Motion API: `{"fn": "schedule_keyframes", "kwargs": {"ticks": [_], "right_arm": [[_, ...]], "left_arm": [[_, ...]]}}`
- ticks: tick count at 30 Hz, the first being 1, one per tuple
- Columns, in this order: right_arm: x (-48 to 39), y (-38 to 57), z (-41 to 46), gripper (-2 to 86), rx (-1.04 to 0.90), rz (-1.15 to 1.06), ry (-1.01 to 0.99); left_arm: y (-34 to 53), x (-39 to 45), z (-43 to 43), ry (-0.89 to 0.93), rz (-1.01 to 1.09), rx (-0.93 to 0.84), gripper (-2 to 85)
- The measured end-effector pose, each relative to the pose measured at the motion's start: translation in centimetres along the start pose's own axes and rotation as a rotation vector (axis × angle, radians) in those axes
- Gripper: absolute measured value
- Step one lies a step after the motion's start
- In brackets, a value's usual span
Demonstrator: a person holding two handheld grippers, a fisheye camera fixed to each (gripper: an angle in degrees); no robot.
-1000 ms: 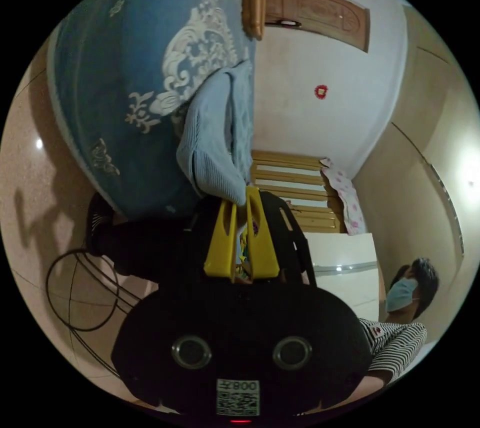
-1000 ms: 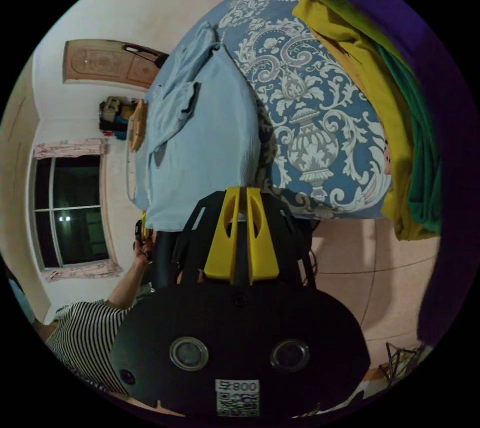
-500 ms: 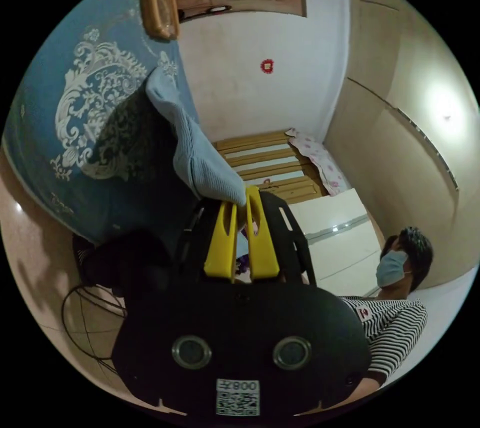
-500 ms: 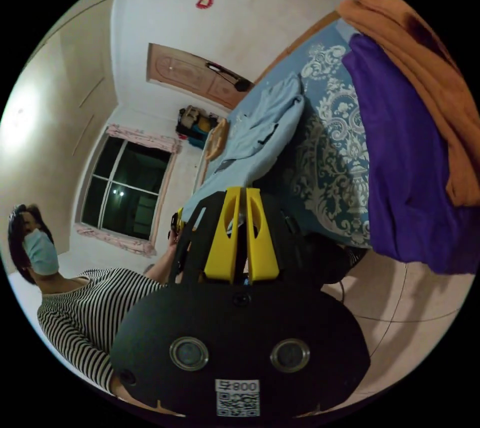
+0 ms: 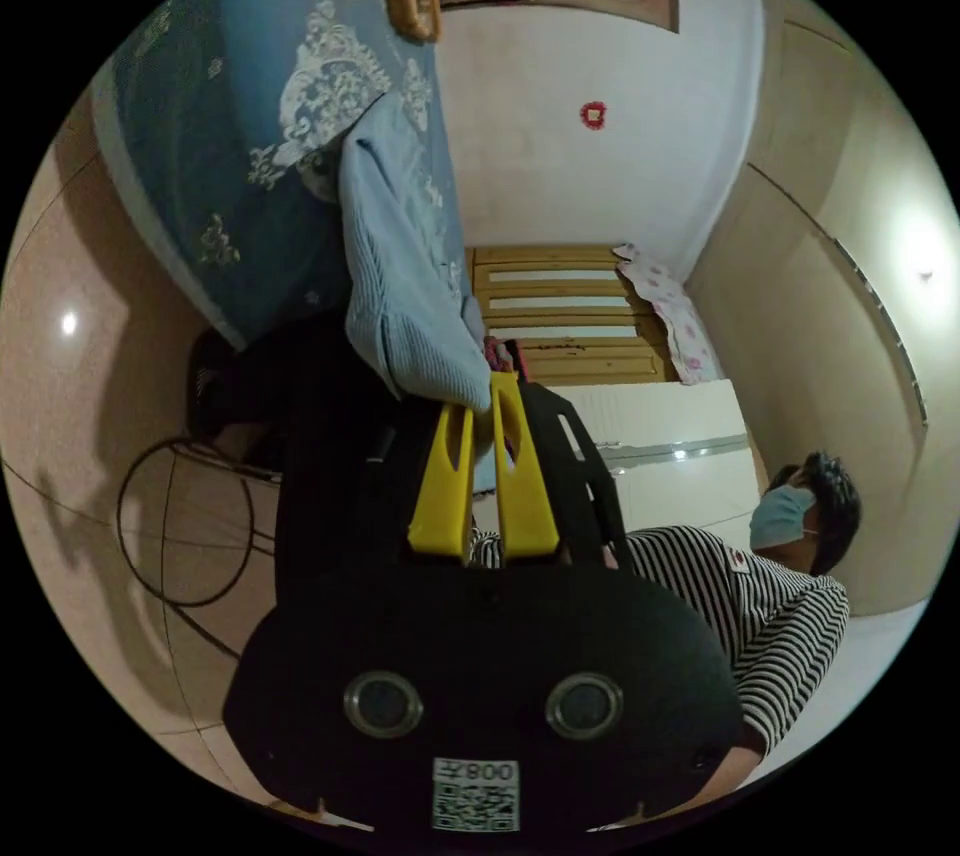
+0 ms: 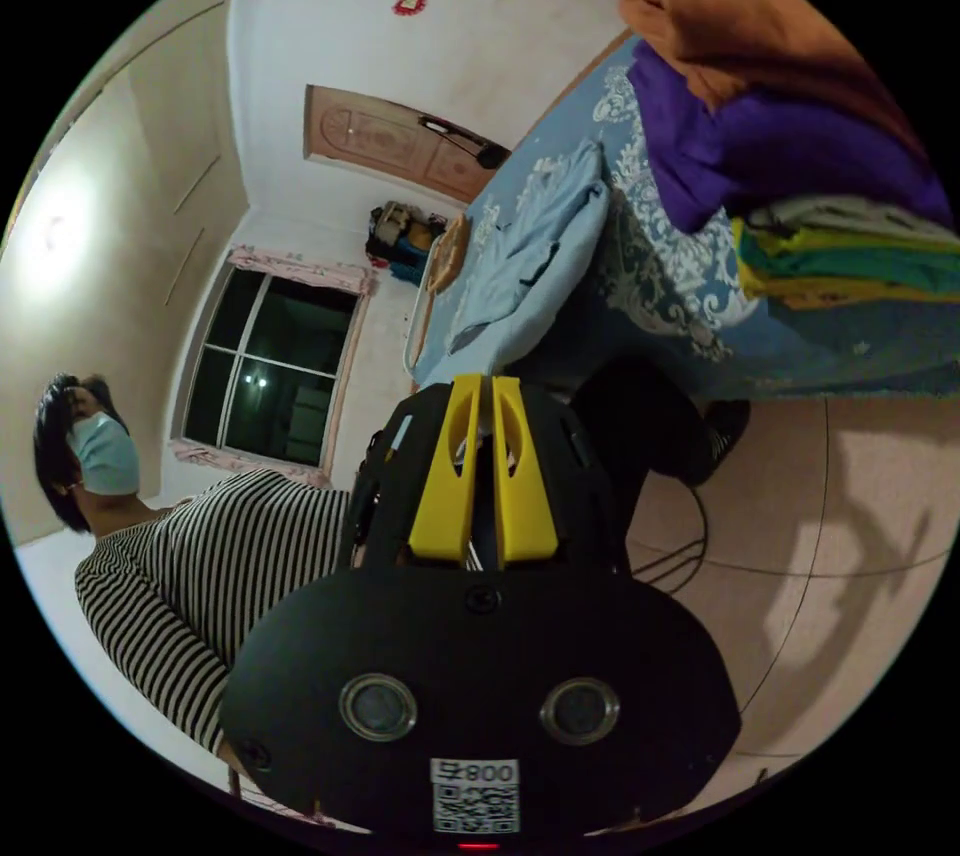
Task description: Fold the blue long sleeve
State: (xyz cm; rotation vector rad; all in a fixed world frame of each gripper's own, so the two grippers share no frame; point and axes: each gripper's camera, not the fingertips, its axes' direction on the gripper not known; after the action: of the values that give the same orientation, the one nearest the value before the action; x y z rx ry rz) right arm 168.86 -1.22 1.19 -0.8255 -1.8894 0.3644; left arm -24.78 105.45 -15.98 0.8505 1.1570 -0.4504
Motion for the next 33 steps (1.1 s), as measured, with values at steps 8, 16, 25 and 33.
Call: {"fn": "schedule_keyframes", "kwargs": {"ticks": [8, 16, 25, 33], "right_arm": [[0.5, -1.2, 2.3, 1.7, 0.013, 0.084, -0.010], [-2.1, -7.0, 4.5, 1.6, 0.041, 0.064, -0.005], [-6.6, -18.2, 7.9, 1.6, 0.083, -0.017, 0.009], [-9.3, -33.9, 14.0, 1.7, 0.076, -0.063, 0.090]], "left_arm": [[-2.1, 0.1, 3.9, -0.007, -0.040, -0.001, 4.4], [-7.3, 2.2, 7.6, 0.018, -0.024, 0.016, 4.6], [-19.0, 6.2, 13.9, 0.004, 0.057, -0.006, 4.7], [-34.9, 8.9, 22.8, -0.085, 0.129, -0.045, 4.7]]}}
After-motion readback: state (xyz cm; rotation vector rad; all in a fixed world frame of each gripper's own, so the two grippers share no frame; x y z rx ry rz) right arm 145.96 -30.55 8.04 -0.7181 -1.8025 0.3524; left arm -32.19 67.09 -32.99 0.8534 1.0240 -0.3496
